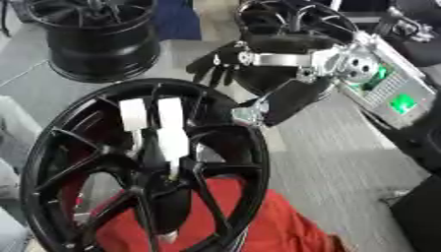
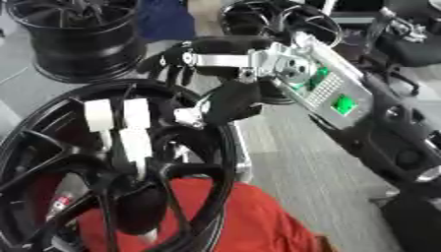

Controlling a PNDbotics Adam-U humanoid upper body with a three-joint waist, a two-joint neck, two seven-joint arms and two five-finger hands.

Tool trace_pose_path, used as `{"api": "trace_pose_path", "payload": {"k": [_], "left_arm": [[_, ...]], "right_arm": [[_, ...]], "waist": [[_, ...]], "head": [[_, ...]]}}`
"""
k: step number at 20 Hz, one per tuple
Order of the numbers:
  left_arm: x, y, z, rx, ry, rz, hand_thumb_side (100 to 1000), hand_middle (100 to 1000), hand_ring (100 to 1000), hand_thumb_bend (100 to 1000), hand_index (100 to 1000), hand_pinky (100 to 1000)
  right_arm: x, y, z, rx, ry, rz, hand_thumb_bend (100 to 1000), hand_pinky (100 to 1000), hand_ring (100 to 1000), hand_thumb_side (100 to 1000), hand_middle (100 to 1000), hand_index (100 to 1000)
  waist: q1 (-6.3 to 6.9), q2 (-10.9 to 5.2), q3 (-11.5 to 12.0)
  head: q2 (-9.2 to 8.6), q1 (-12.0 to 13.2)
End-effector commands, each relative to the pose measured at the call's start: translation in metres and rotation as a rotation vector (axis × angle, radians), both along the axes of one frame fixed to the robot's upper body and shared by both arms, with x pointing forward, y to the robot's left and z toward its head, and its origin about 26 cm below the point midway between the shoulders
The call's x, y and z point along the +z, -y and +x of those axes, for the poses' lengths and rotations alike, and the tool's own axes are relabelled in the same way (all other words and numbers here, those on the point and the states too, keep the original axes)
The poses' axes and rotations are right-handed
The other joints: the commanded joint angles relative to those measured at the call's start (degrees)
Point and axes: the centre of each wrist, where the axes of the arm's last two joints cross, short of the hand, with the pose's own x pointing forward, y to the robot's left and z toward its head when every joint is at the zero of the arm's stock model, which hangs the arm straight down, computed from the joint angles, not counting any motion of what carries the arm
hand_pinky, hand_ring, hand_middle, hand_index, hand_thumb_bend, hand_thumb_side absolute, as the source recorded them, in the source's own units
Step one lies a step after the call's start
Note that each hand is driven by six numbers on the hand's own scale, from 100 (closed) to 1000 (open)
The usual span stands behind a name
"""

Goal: Pull the pin out of the wheel hub.

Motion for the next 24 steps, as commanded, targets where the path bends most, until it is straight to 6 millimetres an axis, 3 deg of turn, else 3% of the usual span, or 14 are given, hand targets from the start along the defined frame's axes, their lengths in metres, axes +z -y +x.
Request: {"api": "trace_pose_path", "payload": {"k": [1, 14, 24], "left_arm": [[0.01, 0.002, 0.002, -0.021, 0.028, 0.027, 757, 575, 530, 100, 771, 555], [0.01, 0.006, 0.004, -0.049, 0.026, 0.027, 758, 572, 527, 100, 771, 554], [0.01, 0.007, 0.005, -0.057, 0.026, 0.023, 759, 570, 526, 100, 771, 554]], "right_arm": [[0.009, -0.009, -0.004, 0.009, -0.02, -0.032, 100, 754, 809, 654, 856, 973], [0.009, -0.043, -0.006, -0.087, -0.02, -0.132, 100, 850, 939, 677, 951, 1000], [-0.028, -0.058, 0.029, -0.166, -0.043, -0.235, 100, 869, 951, 697, 958, 1000]], "waist": [[0.14, -0.34, 0.22], [0.24, -0.2, 1.46], [0.42, -0.03, 1.97]], "head": [[-0.15, -0.57], [-0.15, -1.82], [-0.15, -2.21]]}}
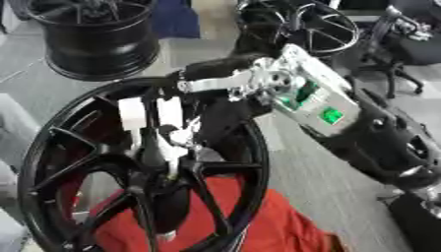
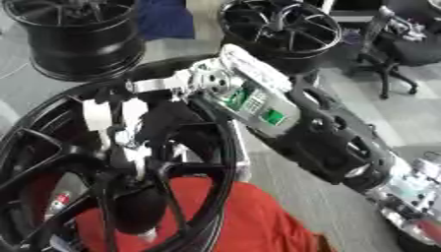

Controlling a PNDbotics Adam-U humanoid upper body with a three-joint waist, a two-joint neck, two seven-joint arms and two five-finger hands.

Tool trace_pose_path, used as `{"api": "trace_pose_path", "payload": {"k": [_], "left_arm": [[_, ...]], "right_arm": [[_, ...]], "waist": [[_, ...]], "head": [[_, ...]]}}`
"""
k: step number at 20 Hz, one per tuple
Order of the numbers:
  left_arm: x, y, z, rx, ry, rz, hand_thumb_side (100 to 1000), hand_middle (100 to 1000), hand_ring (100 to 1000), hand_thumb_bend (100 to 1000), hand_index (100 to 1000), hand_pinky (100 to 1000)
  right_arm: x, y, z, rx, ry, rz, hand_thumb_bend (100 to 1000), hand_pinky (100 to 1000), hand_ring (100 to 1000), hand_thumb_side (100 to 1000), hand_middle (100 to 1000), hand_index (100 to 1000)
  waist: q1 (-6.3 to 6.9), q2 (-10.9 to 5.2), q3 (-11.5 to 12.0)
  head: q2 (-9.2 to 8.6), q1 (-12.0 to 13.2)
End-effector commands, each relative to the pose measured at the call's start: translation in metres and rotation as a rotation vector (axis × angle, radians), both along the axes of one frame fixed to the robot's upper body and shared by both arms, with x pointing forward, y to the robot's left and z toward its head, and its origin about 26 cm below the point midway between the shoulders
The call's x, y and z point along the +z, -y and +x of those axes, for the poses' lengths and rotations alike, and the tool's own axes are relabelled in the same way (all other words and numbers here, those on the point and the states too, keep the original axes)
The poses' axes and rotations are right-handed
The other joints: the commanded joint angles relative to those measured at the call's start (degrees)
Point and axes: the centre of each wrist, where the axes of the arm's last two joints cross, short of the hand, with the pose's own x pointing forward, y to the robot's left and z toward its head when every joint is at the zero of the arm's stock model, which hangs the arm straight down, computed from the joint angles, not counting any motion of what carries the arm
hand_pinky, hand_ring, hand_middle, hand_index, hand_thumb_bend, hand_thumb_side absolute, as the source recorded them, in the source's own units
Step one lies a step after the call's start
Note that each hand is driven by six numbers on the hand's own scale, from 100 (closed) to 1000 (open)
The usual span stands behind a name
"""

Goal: Pull the pin out of the wheel hub.

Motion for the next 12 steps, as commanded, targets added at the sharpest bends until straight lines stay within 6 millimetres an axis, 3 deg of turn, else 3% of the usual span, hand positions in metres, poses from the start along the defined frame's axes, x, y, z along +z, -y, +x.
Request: {"api": "trace_pose_path", "payload": {"k": [1, 7, 12], "left_arm": [[0.008, 0.001, 0.002, -0.01, 0.028, 0.014, 759, 570, 526, 100, 771, 554], [0.008, 0.001, 0.001, -0.008, 0.029, 0.015, 759, 570, 523, 100, 771, 554], [0.008, 0.0, 0.001, -0.007, 0.027, 0.016, 759, 569, 522, 100, 771, 554]], "right_arm": [[-0.003, -0.001, 0.009, -0.022, 0.015, -0.031, 100, 869, 950, 701, 957, 1000], [-0.013, -0.001, 0.015, -0.021, 0.007, -0.051, 100, 868, 944, 718, 952, 1000], [-0.009, 0.0, 0.013, -0.019, 0.03, -0.04, 100, 867, 939, 674, 948, 1000]], "waist": [[0.48, -0.42, 0.08], [0.48, -0.34, 0.02], [0.51, -0.34, -0.15]], "head": [[-0.15, -0.25], [-0.15, -0.19], [-0.15, -0.12]]}}
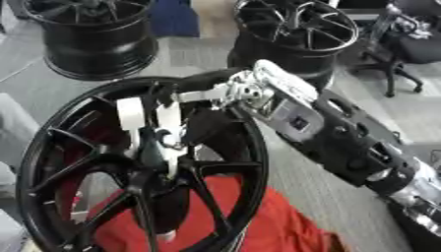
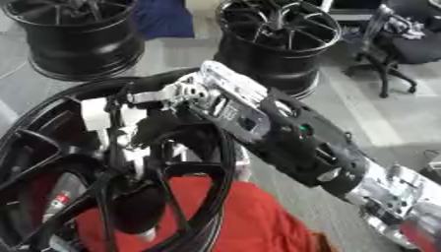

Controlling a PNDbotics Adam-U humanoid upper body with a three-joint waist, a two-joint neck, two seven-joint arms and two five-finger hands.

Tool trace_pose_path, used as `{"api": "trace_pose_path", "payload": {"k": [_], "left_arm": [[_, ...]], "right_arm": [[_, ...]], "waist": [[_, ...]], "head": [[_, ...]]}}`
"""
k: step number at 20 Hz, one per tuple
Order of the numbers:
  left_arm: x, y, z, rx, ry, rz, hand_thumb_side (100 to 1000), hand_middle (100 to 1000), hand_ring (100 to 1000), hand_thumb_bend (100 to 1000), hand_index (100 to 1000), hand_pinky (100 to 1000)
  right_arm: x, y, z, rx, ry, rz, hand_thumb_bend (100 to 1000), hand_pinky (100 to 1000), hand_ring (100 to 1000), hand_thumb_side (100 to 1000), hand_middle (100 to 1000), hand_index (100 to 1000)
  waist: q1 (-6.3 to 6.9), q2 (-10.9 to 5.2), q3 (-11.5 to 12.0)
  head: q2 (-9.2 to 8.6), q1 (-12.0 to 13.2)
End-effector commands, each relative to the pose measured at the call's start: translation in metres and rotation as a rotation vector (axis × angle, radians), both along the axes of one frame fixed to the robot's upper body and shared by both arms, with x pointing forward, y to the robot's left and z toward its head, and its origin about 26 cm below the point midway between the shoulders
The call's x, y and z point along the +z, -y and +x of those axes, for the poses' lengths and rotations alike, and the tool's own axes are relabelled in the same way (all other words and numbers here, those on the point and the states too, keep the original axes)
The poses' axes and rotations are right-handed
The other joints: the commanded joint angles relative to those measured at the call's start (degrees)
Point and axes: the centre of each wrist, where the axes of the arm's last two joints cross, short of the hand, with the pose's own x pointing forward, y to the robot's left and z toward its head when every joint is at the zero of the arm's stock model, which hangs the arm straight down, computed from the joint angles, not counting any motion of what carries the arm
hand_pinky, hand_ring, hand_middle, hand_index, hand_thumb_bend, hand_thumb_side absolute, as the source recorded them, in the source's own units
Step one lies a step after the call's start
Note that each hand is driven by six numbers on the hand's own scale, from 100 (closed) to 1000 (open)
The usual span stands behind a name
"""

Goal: Pull the pin out of the wheel hub.

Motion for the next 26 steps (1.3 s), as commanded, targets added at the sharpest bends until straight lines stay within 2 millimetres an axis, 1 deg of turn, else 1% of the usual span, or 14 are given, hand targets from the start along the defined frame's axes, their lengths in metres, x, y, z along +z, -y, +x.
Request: {"api": "trace_pose_path", "payload": {"k": [1, 3, 5, 8, 11, 17, 26], "left_arm": [[0.009, 0.0, 0.001, -0.005, 0.029, 0.016, 759, 570, 522, 100, 771, 554], [0.008, 0.0, 0.001, -0.003, 0.028, 0.017, 760, 569, 522, 100, 771, 554], [0.008, -0.001, 0.001, -0.002, 0.027, 0.018, 759, 569, 521, 100, 771, 554], [0.008, -0.001, 0.0, -0.001, 0.028, 0.018, 758, 569, 521, 100, 771, 554], [0.009, -0.001, 0.0, -0.001, 0.029, 0.017, 758, 569, 521, 100, 771, 554], [0.009, 0.0, 0.001, -0.006, 0.03, 0.016, 758, 569, 520, 100, 771, 554], [0.009, 0.001, 0.001, -0.012, 0.032, 0.017, 759, 571, 519, 100, 772, 554]], "right_arm": [[0.008, 0.004, -0.001, -0.007, 0.03, -0.004, 100, 867, 938, 666, 947, 1000], [0.014, 0.005, -0.006, 0.003, 0.047, 0.007, 100, 866, 936, 643, 943, 1000], [0.019, 0.005, -0.012, 0.02, 0.058, 0.014, 100, 867, 934, 638, 941, 1000], [0.024, 0.005, -0.021, 0.043, 0.06, 0.014, 100, 867, 933, 650, 939, 1000], [0.025, 0.004, -0.023, 0.047, 0.048, 0.01, 100, 866, 931, 662, 937, 1000], [0.018, 0.002, -0.019, 0.039, 0.02, 0.0, 100, 864, 930, 696, 931, 1000], [-0.005, 0.0, -0.006, 0.015, -0.03, -0.016, 100, 860, 924, 758, 889, 984]], "waist": [[0.44, -0.43, -0.13], [0.44, -0.43, -0.25], [0.42, -0.43, -0.36], [0.44, -0.44, -0.43], [0.48, -0.45, -0.43], [0.49, -0.38, -0.21], [0.42, -0.12, 0.04]], "head": [[-0.15, 0.0], [-0.15, 0.04], [-0.15, 0.08], [-0.15, 0.15], [-0.15, 0.07], [-0.15, -0.11], [-0.15, -0.26]]}}
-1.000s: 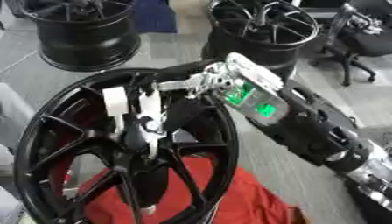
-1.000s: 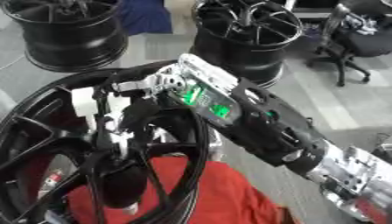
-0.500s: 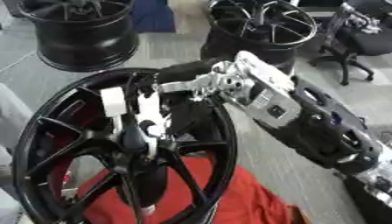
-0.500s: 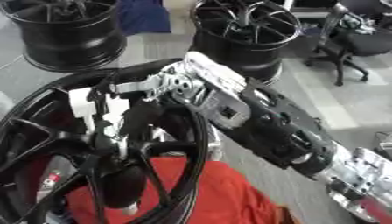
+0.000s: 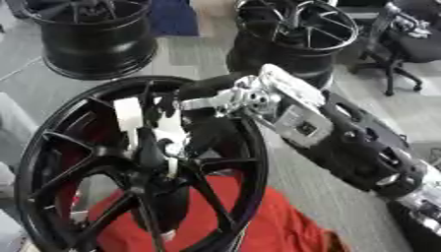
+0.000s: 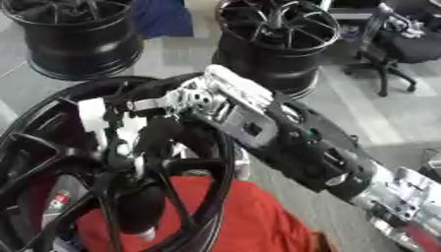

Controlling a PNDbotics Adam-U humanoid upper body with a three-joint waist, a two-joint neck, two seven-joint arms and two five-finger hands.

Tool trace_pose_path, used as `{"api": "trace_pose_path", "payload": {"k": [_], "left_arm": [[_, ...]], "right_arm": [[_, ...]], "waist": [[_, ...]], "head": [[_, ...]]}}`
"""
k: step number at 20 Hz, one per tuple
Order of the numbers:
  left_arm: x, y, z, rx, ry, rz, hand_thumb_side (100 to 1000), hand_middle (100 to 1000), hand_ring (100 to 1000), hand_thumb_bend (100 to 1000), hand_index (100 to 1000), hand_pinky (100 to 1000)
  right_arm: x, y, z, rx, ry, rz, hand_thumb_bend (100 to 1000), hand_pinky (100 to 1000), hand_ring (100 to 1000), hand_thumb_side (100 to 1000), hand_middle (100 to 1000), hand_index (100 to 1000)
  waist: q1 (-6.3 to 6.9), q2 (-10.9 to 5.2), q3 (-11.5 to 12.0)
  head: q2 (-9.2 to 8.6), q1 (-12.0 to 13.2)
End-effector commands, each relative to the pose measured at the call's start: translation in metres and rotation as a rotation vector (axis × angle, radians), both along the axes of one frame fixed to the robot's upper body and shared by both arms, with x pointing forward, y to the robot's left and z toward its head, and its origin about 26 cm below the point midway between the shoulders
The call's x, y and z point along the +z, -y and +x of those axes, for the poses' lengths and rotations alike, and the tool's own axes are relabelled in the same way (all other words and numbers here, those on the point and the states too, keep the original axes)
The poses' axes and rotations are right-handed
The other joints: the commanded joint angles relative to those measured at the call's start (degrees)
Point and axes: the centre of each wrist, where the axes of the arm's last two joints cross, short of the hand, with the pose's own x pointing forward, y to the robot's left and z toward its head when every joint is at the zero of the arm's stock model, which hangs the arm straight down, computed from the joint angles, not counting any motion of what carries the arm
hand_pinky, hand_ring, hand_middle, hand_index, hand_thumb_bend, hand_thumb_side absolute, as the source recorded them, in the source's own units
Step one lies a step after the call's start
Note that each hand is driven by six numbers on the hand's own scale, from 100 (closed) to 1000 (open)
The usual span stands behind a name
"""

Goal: Pull the pin out of the wheel hub.

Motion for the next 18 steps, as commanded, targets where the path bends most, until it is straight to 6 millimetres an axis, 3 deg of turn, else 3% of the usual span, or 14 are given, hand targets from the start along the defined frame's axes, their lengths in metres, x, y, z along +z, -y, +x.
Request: {"api": "trace_pose_path", "payload": {"k": [1, 6, 8, 13, 15, 18], "left_arm": [[0.009, 0.001, 0.001, -0.01, 0.031, 0.016, 759, 571, 519, 100, 772, 554], [0.01, 0.001, 0.001, -0.011, 0.033, 0.016, 759, 571, 518, 100, 772, 554], [0.01, 0.001, 0.001, -0.011, 0.033, 0.017, 759, 571, 518, 100, 772, 554], [0.01, 0.001, 0.001, -0.011, 0.033, 0.018, 758, 572, 517, 100, 772, 554], [0.01, 0.001, 0.001, -0.011, 0.034, 0.018, 758, 572, 517, 100, 772, 554], [0.009, 0.001, 0.001, -0.012, 0.033, 0.019, 758, 572, 517, 100, 773, 555]], "right_arm": [[-0.001, 0.001, 0.004, -0.01, 0.003, -0.011, 100, 860, 923, 761, 888, 980], [-0.009, -0.001, 0.007, -0.001, -0.011, -0.022, 100, 856, 917, 754, 885, 979], [-0.01, -0.001, 0.007, 0.002, -0.018, -0.025, 100, 852, 911, 705, 884, 979], [-0.013, -0.001, 0.006, 0.013, -0.029, -0.043, 100, 827, 881, 498, 869, 976], [-0.014, 0.0, 0.007, 0.009, -0.035, -0.049, 100, 822, 876, 469, 867, 975], [-0.014, 0.001, 0.008, 0.005, -0.042, -0.045, 100, 781, 833, 314, 846, 966]], "waist": [[0.4, -0.47, 0.07], [0.41, -0.39, 0.12], [0.39, -0.37, 0.12], [0.4, -0.34, 0.12], [0.41, -0.32, 0.11], [0.43, -0.28, 0.05]], "head": [[-0.15, -0.17], [-0.15, -0.18], [-0.15, -0.18], [-0.15, -0.12], [-0.15, -0.11], [-0.15, -0.12]]}}
